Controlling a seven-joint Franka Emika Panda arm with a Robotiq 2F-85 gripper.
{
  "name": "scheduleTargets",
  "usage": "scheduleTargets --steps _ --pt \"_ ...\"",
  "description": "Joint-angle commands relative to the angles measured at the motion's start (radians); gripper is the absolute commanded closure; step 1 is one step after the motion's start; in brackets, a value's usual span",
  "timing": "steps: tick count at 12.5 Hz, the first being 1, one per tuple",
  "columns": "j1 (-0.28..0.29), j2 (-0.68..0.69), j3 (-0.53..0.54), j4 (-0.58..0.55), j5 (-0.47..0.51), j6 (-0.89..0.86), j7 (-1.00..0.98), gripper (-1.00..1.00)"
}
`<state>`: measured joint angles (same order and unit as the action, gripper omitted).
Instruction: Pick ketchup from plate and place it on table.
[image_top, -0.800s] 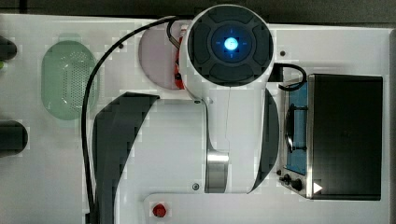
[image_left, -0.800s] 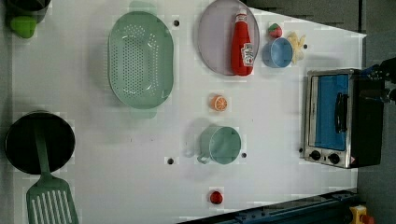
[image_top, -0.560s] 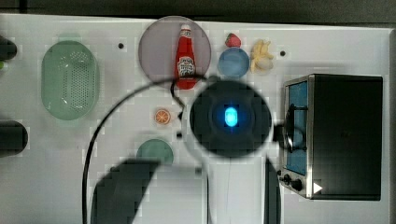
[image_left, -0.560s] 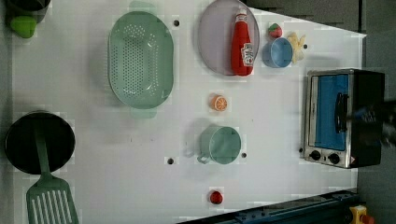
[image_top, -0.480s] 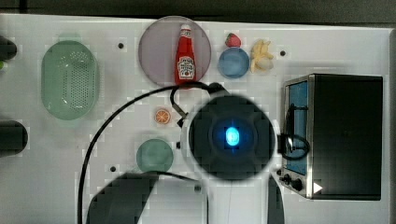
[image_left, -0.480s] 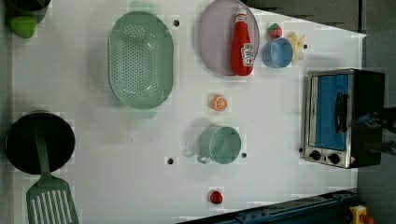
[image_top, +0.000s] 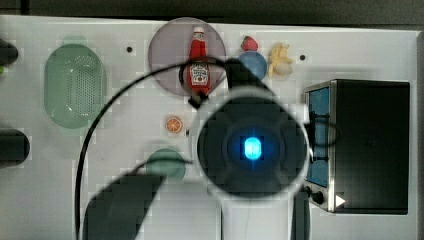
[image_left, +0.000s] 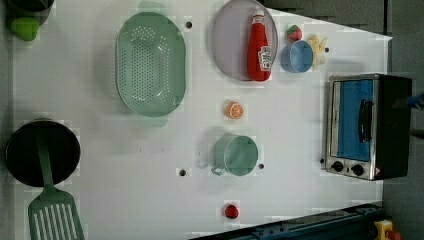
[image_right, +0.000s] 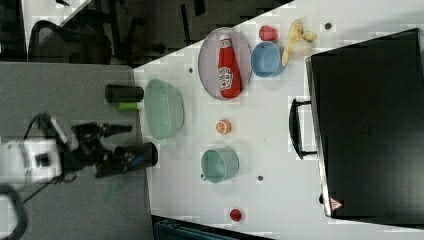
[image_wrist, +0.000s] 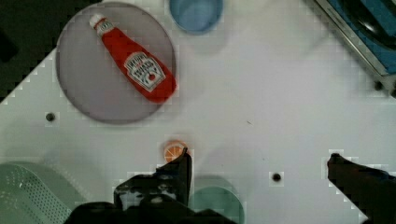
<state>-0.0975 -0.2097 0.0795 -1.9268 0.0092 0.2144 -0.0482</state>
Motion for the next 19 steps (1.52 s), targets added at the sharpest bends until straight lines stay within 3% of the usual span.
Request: scheduleTargets --steps 1,6,11,15,19 --pt "-0.005 0.150 0.034 -0.030 0.003 0.061 0.046 -1.00" --pt "0.012 0.352 0.062 -0.028 0.003 0.298 0.017 -1.00" --pt "0.023 0.559 0.069 -0.003 0.002 0.492 -0.266 -1.00" --pt "0.025 0.712 0.069 0.102 0.001 0.535 -0.567 -1.00" --pt "0.034 0.844 0.069 0.235 -0.003 0.536 -0.696 -1.00"
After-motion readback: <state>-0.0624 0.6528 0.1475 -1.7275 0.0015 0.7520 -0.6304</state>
